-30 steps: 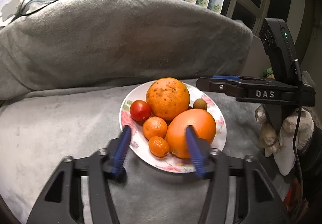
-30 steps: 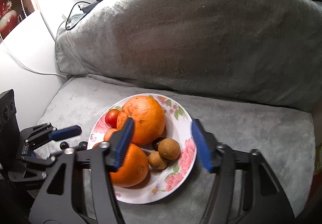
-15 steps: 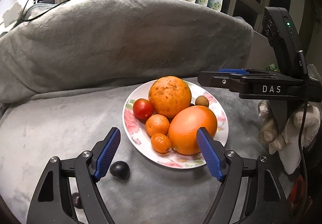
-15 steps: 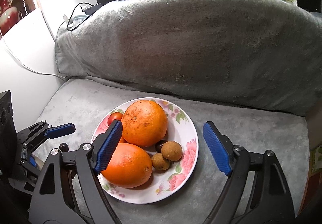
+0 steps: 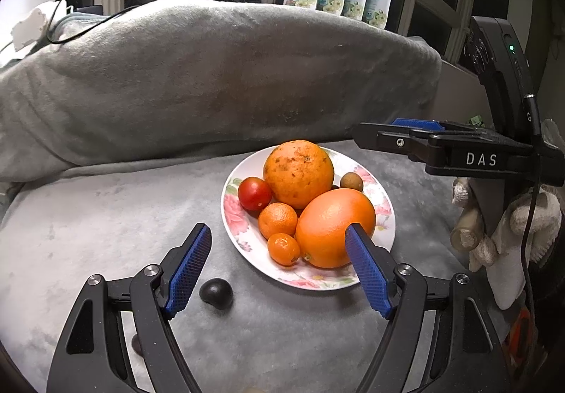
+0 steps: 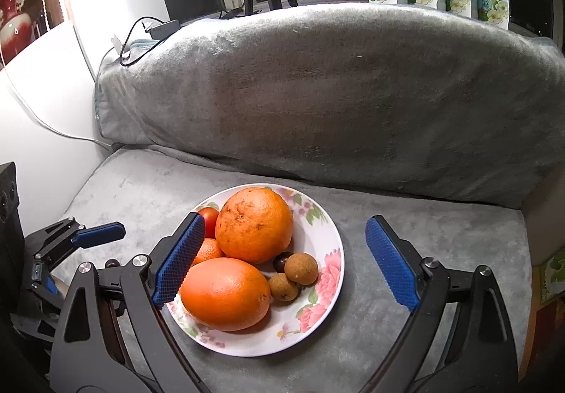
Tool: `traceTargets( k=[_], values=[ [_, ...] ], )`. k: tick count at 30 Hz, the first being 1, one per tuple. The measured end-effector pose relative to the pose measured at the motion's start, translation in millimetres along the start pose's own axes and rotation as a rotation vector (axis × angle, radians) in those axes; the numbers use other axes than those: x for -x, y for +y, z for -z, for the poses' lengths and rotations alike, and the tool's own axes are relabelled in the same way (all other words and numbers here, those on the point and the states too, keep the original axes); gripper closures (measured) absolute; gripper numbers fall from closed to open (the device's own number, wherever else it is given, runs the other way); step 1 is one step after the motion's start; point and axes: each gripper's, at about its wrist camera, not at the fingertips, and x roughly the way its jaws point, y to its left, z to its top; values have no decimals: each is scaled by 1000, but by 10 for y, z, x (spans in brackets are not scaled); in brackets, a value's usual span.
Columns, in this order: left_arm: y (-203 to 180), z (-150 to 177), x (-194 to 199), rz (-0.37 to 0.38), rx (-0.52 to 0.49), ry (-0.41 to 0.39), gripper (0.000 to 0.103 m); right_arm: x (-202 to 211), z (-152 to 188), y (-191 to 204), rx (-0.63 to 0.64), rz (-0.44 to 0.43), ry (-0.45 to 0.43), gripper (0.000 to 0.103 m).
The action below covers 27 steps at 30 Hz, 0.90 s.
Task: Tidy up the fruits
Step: 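Withdraw both tools from the plate toward the two dark plums on the bench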
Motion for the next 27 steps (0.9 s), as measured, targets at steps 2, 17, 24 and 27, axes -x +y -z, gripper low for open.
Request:
traceTargets(
  k=[2, 17, 24, 27],
  values=[
    [6, 8, 17, 0, 4, 1, 24, 15, 7, 14, 1, -1, -1, 9],
    [81, 44, 207, -12, 20, -12, 22, 199, 72, 104, -34, -32, -34, 9],
    [161, 65, 311, -23, 26, -25, 22, 258, 108, 193, -33, -50, -46, 9],
    [205, 74, 347, -27, 31, -29, 22, 275, 119, 260, -19, -50, -46, 9]
  ],
)
